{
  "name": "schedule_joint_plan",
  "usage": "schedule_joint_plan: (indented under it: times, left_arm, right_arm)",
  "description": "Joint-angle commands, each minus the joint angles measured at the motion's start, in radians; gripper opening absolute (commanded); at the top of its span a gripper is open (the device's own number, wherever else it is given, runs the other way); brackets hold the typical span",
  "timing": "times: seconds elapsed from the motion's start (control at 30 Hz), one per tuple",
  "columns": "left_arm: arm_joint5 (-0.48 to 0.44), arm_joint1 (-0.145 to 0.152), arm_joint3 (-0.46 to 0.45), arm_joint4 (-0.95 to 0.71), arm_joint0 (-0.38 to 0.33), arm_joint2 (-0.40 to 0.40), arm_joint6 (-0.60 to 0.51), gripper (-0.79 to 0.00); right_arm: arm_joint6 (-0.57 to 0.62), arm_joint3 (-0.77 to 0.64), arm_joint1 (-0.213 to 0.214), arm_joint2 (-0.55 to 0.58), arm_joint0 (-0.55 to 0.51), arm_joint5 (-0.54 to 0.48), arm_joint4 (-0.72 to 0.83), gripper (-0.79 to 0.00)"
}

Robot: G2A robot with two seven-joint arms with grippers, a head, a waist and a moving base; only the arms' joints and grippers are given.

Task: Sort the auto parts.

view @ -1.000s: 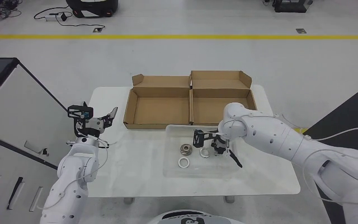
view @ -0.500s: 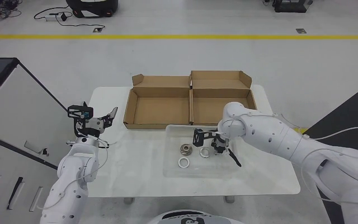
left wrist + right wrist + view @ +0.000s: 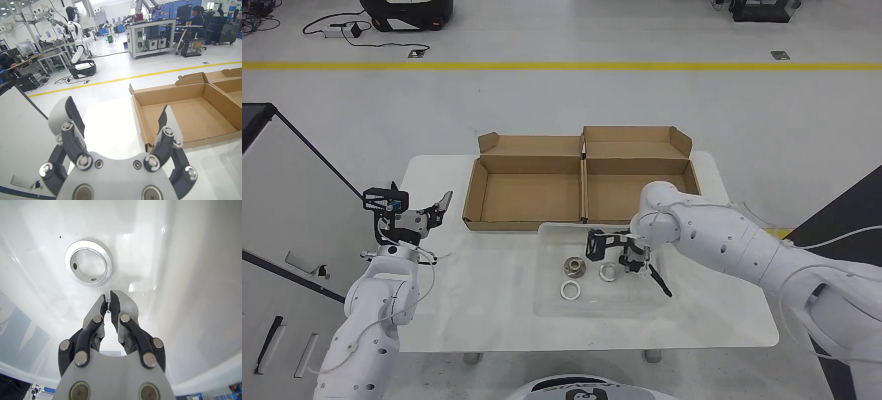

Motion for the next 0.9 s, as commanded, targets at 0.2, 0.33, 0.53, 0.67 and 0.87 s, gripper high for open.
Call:
schedule_joint_plan:
  times: [0.2,0.33,0.53,0.67,0.87]
  left_arm:
    - [0.000,0.000,0.000,0.000,0.000,0.000,0.000,0.000]
    - [0.000,0.000,0.000,0.000,0.000,0.000,0.000,0.000]
    - [0.000,0.000,0.000,0.000,0.000,0.000,0.000,0.000]
    - [0.000,0.000,0.000,0.000,0.000,0.000,0.000,0.000]
    - [0.000,0.000,0.000,0.000,0.000,0.000,0.000,0.000]
  right_arm:
    - [0.018,-0.070,0.032,0.000,0.029,0.018,0.040,-0.785]
    - [0.029,-0.113,0.054,0.000,0.046,0.029,0.065,-0.785]
    - [0.029,-0.182,0.091,0.000,0.080,0.029,0.113,-0.785]
    - [-0.007,-0.217,0.123,0.000,0.112,-0.007,0.165,-0.785]
    - [-0.148,-0.240,0.179,0.000,0.153,-0.148,0.248,-0.785]
